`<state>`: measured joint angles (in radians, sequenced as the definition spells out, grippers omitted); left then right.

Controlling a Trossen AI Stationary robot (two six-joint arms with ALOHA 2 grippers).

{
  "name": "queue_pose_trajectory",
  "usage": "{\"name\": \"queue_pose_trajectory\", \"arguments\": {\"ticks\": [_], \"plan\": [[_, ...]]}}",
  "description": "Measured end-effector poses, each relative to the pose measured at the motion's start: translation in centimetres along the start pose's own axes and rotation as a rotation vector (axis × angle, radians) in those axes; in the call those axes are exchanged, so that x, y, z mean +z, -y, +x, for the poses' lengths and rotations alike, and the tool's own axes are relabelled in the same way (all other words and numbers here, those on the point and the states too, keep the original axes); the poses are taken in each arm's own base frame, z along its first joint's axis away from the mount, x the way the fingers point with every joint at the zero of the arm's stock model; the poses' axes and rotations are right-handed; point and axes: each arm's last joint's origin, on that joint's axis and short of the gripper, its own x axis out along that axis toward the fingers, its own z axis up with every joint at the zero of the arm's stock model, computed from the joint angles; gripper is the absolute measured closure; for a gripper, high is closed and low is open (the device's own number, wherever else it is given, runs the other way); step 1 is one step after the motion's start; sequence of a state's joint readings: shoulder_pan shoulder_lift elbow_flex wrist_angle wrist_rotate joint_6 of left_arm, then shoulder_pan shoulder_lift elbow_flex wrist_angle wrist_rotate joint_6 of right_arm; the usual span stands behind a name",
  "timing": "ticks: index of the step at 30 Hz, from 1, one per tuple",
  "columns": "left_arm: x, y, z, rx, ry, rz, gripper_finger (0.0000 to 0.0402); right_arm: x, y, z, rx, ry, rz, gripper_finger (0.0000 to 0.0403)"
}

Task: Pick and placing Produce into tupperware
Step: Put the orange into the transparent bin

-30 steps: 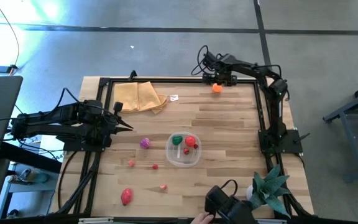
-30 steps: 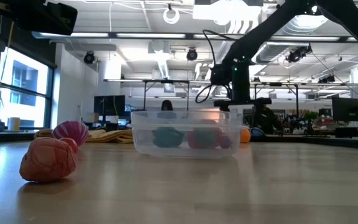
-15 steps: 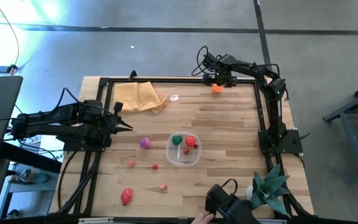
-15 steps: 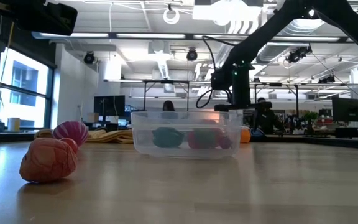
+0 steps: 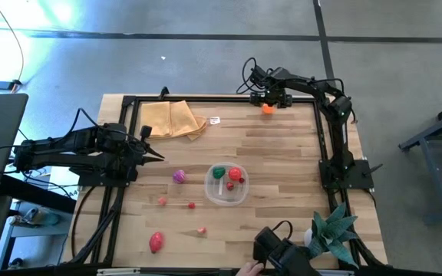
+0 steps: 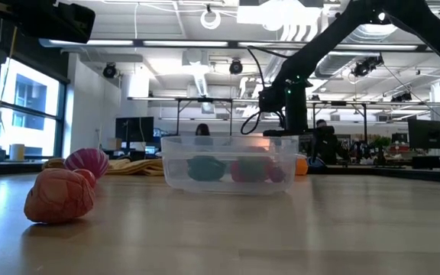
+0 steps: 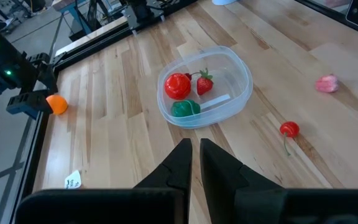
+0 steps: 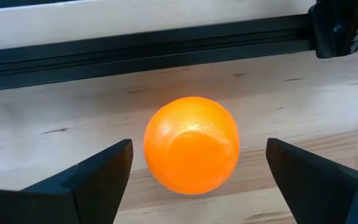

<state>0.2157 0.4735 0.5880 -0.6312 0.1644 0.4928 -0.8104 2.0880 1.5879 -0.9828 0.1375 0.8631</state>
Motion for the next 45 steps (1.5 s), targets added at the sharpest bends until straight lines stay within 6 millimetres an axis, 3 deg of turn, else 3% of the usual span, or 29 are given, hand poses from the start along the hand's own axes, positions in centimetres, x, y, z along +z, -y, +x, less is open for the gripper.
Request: {"name": "queue_pose_trajectory", "arguments": {"ticks": [29,34,45], "plan": [[0.0,0.0,0.0,0.000,0.000,0.000,0.0378,-0.2,-0.2,0.0,-0.006,0.008,0.005,0.0043],[0.0,0.0,0.0,0.000,0.000,0.000,0.0378,-0.6,0.1,1.1,-0.011,-0.006,0.012,0.0043],[0.0,0.0,0.0,0.000,0.000,0.000,0.0378,-0.2,0.1,1.0,0.012,0.010,0.018,0.0043]]}}
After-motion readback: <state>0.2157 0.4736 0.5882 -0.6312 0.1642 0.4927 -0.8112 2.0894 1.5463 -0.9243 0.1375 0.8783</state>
